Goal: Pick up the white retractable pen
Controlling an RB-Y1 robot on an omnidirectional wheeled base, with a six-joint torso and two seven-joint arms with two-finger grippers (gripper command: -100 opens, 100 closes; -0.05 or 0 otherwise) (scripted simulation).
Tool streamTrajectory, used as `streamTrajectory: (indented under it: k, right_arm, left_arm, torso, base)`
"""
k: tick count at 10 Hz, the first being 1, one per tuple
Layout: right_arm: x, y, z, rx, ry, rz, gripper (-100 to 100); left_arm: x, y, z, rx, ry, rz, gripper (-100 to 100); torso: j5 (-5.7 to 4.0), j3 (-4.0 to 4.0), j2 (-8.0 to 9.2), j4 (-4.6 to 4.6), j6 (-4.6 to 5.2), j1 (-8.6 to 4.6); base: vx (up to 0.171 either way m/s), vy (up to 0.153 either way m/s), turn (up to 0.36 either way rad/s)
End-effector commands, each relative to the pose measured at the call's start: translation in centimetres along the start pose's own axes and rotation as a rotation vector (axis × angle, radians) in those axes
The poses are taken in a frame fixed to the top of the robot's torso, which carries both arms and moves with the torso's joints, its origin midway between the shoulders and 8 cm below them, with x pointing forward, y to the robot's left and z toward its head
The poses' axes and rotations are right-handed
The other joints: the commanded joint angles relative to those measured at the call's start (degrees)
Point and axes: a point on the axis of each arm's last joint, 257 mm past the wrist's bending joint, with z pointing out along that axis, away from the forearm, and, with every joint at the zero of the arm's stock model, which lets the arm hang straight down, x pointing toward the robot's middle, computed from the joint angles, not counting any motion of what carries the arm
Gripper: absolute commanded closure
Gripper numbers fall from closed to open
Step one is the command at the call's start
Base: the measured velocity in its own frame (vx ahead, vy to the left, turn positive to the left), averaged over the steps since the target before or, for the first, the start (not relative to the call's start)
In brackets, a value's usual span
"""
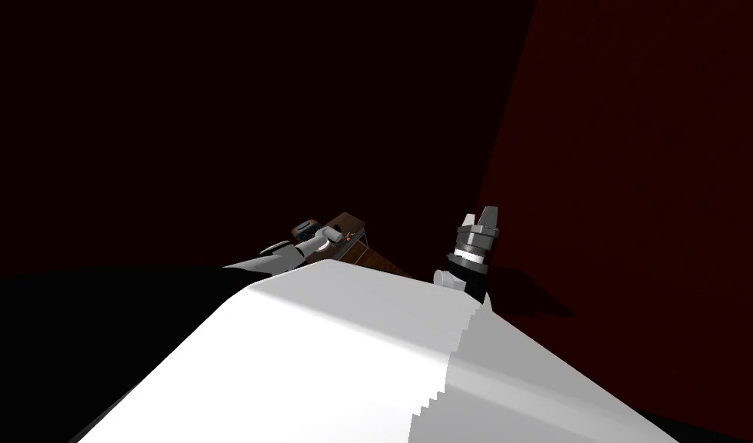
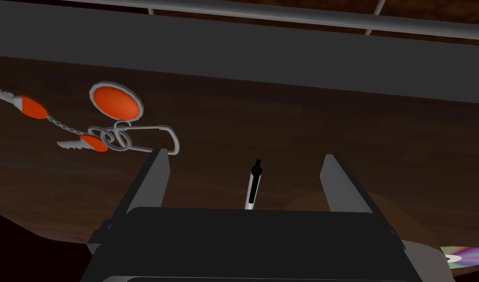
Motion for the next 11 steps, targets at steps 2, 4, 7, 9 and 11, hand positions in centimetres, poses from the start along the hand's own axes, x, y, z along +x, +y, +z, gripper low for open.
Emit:
streamTrajectory:
  k: [2,4,7,9,11]
  right_arm:
    - [0.0,0.0,0.0,0.0,0.0,0.0,0]
    - [0.0,0.0,0.0,0.0,0.0,0.0,0]
    - [0.0,0.0,0.0,0.0,0.0,0.0,0]
    - [0.0,0.0,0.0,0.0,0.0,0.0,0]
    - [0.0,0.0,0.0,0.0,0.0,0.0,0]
  left_arm:
    - [-1.5,1.6,-0.1,-0.063,-0.006,-0.002,-100]
    - [-2.2,2.5,-0.2,-0.101,-0.006,-0.004,-100]
    - [-1.4,3.0,0.8,-0.089,-0.007,-0.009,-100]
    - [-0.7,3.7,1.5,-0.089,-0.007,-0.013,-100]
    - [-1.0,3.5,1.4,-0.089,-0.007,-0.012,100]
  torso:
    - [0.0,0.01,0.02,0.0,-0.02,0.01]
    - [0.0,0.0,0.0,0.0,-0.01,-0.01]
    - [-0.01,0.0,0.0,0.0,-0.03,-0.08]
    - [0.02,-0.07,-0.12,-0.03,-0.03,0.07]
    - [0.01,-0.05,-0.07,-0.02,-0.03,-0.01]
  base:
    - [-0.002,0.026,-0.092]
    - [0.003,0.018,-0.086]
    - [0.008,0.011,-0.019]
    - [0.041,0.044,-0.035]
    - [0.007,0.008,-0.003]
